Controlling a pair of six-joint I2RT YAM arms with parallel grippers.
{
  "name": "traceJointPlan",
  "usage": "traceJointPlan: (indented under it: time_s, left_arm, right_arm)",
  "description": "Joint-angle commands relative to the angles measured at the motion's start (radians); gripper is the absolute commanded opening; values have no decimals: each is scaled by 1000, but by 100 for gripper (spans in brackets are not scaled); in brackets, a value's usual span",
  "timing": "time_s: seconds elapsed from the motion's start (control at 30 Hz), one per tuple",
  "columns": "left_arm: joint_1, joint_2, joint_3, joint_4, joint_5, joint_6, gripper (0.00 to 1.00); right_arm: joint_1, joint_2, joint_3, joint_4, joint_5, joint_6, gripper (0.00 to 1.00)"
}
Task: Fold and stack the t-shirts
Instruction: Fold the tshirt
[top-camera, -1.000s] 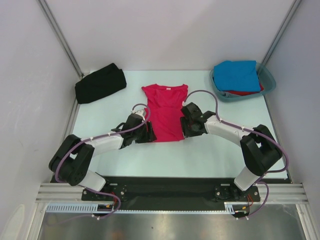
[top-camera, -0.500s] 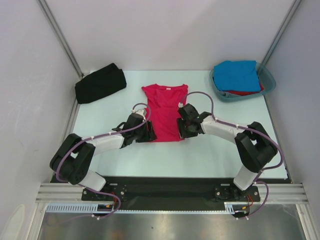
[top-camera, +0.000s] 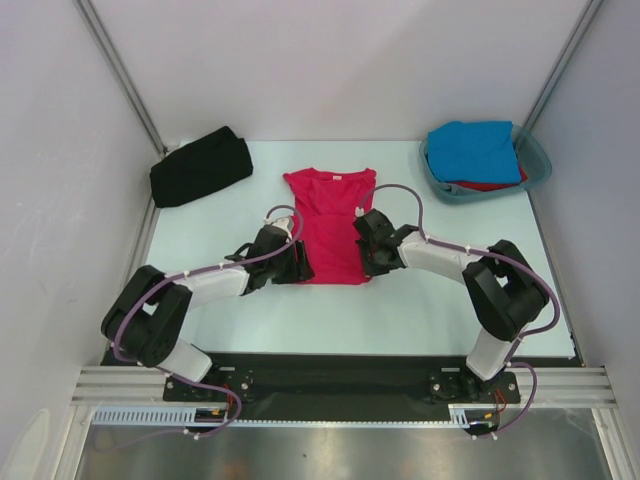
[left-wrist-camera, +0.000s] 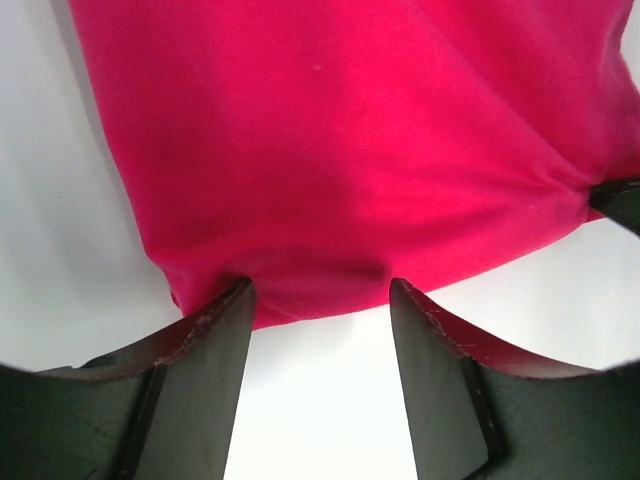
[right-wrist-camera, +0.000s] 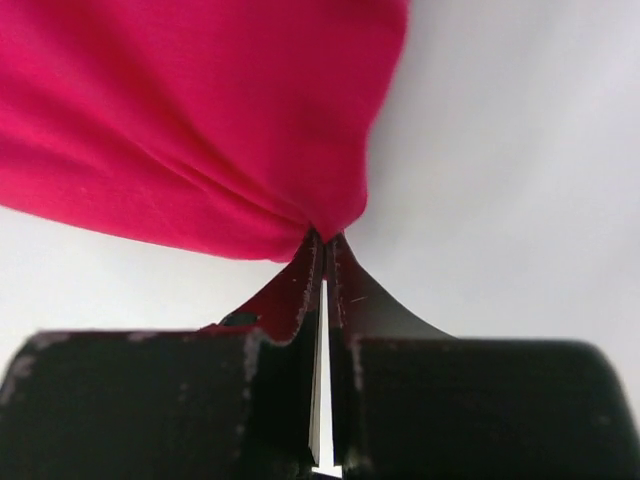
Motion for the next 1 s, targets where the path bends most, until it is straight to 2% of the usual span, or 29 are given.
traceJointPlan:
  time_s: [0.0, 0.23, 0.27, 0.3, 0.37, 0.47, 0.63, 0.73, 0.77, 0.8, 0.83, 0.97]
  left_arm:
    - [-1, 26, 32, -37, -58, 43, 63]
    - [-1, 43, 52, -69, -75, 90, 63]
    - [-1, 43, 54, -71, -72, 96, 63]
    - [-1, 43, 52, -75, -73, 98, 63]
    - [-1, 29, 49, -77, -63, 99, 63]
    - [-2, -30, 32, -75, -41, 90, 63]
    - [-2, -184, 15, -106, -55, 80, 65]
    - [-2, -280, 15, -143, -122, 81, 68]
    - [-2, -299, 9, -146, -142, 78, 68]
    - [-1, -311, 9, -166, -188, 76, 69]
    - [-2, -308, 8, -173, -201, 69, 76]
    - [1, -242, -12, -163, -190, 43, 82]
  right_arm:
    - [2, -47, 38, -89, 157, -27, 0]
    - [-3, -27, 28, -150, 274, -30, 0]
    - [-1, -25, 28, -161, 279, -26, 7]
    - [-1, -22, 32, -164, 285, -23, 26]
    - [0, -34, 29, -167, 293, -5, 55]
    - [-10, -94, 9, -146, 265, 9, 65]
    - [-91, -200, -70, -64, 108, 49, 68]
    - [-163, -237, -148, 56, -39, 94, 68]
    - [-182, -258, -165, 86, -140, 104, 68]
    - [-202, -264, -179, 107, -181, 118, 68]
    - [-214, -272, -198, 135, -218, 140, 68]
    - [-280, -246, -250, 249, -401, 187, 69]
